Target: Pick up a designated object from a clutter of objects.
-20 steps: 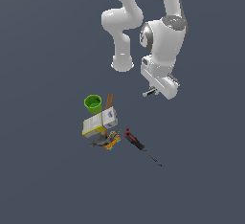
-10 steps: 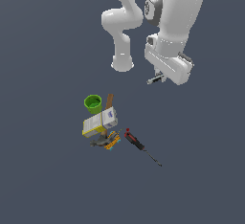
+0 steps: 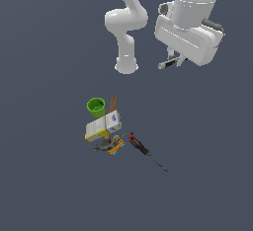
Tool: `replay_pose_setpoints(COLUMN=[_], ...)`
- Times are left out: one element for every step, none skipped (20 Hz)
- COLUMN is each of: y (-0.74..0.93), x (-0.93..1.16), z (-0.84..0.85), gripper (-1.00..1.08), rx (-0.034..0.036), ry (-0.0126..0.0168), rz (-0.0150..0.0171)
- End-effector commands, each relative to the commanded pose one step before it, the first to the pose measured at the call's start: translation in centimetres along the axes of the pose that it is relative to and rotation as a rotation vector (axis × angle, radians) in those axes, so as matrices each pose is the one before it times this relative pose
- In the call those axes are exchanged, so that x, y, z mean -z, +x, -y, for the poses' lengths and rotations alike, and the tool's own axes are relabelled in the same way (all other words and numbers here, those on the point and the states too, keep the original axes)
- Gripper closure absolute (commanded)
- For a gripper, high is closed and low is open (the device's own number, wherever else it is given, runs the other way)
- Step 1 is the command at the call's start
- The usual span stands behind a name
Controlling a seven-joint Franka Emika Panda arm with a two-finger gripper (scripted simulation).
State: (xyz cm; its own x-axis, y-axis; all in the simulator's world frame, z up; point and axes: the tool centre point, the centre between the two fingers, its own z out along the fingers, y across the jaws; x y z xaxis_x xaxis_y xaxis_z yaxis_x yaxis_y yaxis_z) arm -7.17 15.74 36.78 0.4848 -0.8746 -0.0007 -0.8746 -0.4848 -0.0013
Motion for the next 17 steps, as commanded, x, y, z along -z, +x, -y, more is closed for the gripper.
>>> replay_pose_setpoints(y=[0.093, 0.035, 0.039, 0.031, 0.029, 0.026, 0.024, 0.029, 0.020, 0.017, 0.015, 0.013, 0.010, 0.008, 0.006, 0.003, 0.001], x=[2.019, 0.684, 0.634, 0.585, 0.535, 0.485, 0.435, 0.386, 0.341, 0.297, 0.254, 0.213, 0.172, 0.133, 0.095, 0.057, 0.019], z=[0.356, 0.144, 0.136, 0.129, 0.121, 0.113, 0.104, 0.094, 0.085, 0.076, 0.066, 0.056, 0.046, 0.036, 0.026, 0.016, 0.005], gripper=[1.08, 1.08, 1.08, 1.08, 1.08, 1.08, 1.08, 1.08, 1.08, 1.08, 1.08, 1.08, 1.08, 1.08, 1.08, 1.08, 1.08], rx=[-0.00020, 0.00000, -0.00037, 0.00000, 0.00000, 0.00000, 0.00000, -0.00039, 0.00000, 0.00000, 0.00000, 0.00000, 0.00000, 0.00000, 0.00000, 0.00000, 0.00000], ry=[-0.00110, 0.00000, -0.00007, 0.00000, 0.00000, 0.00000, 0.00000, -0.00007, 0.00000, 0.00000, 0.00000, 0.00000, 0.00000, 0.00000, 0.00000, 0.00000, 0.00000], rz=[-0.00003, 0.00000, -0.00031, 0.00000, 0.00000, 0.00000, 0.00000, -0.00028, 0.00000, 0.00000, 0.00000, 0.00000, 0.00000, 0.00000, 0.00000, 0.00000, 0.00000])
